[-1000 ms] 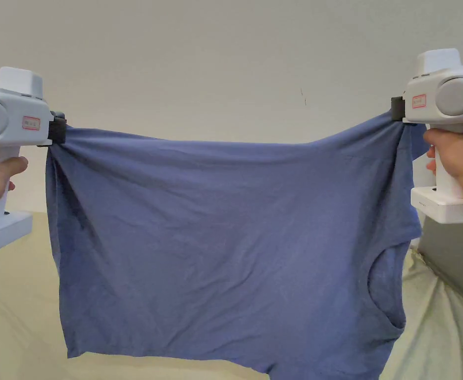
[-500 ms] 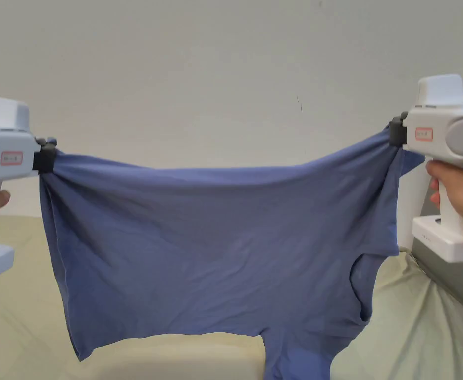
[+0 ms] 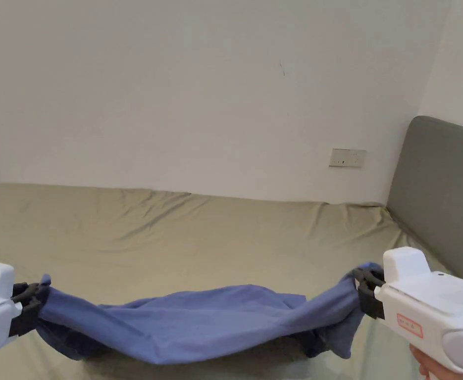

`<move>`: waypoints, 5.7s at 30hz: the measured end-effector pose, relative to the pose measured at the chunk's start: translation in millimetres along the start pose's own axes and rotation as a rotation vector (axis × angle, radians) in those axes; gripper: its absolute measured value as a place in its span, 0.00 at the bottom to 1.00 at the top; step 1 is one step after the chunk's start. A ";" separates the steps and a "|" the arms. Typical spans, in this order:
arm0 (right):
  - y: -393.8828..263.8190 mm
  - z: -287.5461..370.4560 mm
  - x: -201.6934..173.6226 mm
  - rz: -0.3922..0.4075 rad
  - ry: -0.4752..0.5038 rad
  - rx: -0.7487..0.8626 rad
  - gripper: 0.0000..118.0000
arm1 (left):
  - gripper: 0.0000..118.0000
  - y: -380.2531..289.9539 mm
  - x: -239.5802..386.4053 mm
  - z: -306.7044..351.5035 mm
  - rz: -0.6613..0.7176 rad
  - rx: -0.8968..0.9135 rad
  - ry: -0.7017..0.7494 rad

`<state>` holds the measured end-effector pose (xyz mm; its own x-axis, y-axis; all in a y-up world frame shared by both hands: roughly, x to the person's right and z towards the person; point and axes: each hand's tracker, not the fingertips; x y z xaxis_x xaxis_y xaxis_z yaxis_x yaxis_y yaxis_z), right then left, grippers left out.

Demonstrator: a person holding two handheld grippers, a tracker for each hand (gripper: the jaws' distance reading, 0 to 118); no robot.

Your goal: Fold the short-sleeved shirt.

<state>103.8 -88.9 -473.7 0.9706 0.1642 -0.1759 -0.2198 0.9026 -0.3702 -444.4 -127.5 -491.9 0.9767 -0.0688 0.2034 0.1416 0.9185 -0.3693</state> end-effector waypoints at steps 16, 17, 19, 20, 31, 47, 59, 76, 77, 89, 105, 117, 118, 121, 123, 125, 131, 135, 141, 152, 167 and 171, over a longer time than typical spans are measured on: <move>-189.4 142.8 -43.5 -0.129 0.076 -0.161 0.01 | 0.01 -171.2 21.1 127.9 0.170 -0.180 -0.017; -194.6 149.8 -44.0 -0.130 0.071 -0.163 0.01 | 0.01 -175.7 21.1 135.3 0.171 -0.180 -0.011; -209.2 162.8 -44.8 -0.130 0.056 -0.200 0.01 | 0.01 -185.8 20.3 147.1 0.167 -0.201 0.006; -215.9 166.4 -44.0 -0.149 0.066 -0.220 0.01 | 0.01 -190.2 20.3 150.8 0.161 -0.209 0.013; -281.0 140.1 -57.0 -0.175 0.070 -0.406 0.01 | 0.16 -253.5 27.0 135.1 0.148 -0.384 0.035; -212.5 194.3 -37.4 -0.327 -0.048 -0.093 0.93 | 0.99 -195.5 11.5 187.2 0.363 -0.084 0.024; -163.0 258.3 -124.2 -0.179 -0.102 0.132 0.00 | 0.00 -139.3 116.0 266.8 0.178 0.150 -0.021; -255.6 136.7 -49.1 -0.423 -0.014 -0.618 0.69 | 0.00 -148.7 137.4 248.8 0.142 0.082 -0.027; -265.8 130.0 -49.2 -0.430 -0.034 -0.647 0.69 | 0.00 -149.5 136.1 247.7 0.143 0.080 -0.028; -307.4 102.8 -61.0 -0.611 0.056 -0.743 0.06 | 0.00 -150.6 133.9 242.4 0.177 0.045 -0.007; -269.4 108.6 -76.8 -0.426 0.071 -0.675 0.05 | 0.87 -246.0 12.8 146.1 0.355 -0.437 0.174; -269.2 105.3 -76.8 -0.452 0.078 -0.681 0.05 | 0.03 -282.8 46.0 129.4 0.262 -0.638 0.078; -268.8 106.8 -77.3 -0.451 0.079 -0.681 0.05 | 0.03 -286.3 44.6 130.8 0.251 -0.639 0.093; -265.9 112.0 -77.4 -0.438 0.077 -0.670 0.05 | 0.02 -279.9 34.7 139.1 0.327 -0.596 0.116; -264.7 114.5 -75.8 -0.436 0.071 -0.668 0.05 | 0.02 -274.9 32.2 142.1 0.337 -0.601 0.116; -262.5 118.9 -74.9 -0.435 0.072 -0.652 0.05 | 0.01 -269.7 33.7 143.4 0.294 -0.590 0.132; -242.7 113.2 -66.0 -0.388 0.070 -0.621 0.05 | 0.01 -238.4 27.0 131.5 0.297 -0.528 0.123; -219.4 81.6 -52.5 -0.361 0.080 -0.587 0.05 | 0.02 -210.7 19.2 97.7 0.272 -0.490 0.129; -199.4 0.4 -35.8 -0.373 0.081 -0.578 0.06 | 0.01 -192.8 3.5 25.6 0.298 -0.469 0.158; -216.4 -85.1 -33.7 -0.383 0.016 -0.664 0.39 | 0.56 -206.4 4.1 -48.6 0.255 -0.512 0.227; -131.8 134.7 -41.0 -0.246 -0.124 0.086 0.45 | 0.65 -103.3 58.8 154.0 0.205 0.131 0.072; -136.5 193.9 -67.5 -0.213 -0.129 0.148 0.03 | 0.00 -104.2 91.9 217.0 0.149 0.204 0.047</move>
<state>87.3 -146.0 -234.3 0.9999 0.0052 0.0126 -0.0019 0.9689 -0.2475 -404.5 -145.0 -238.0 0.9914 0.0599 0.1167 -0.0355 0.9791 -0.2004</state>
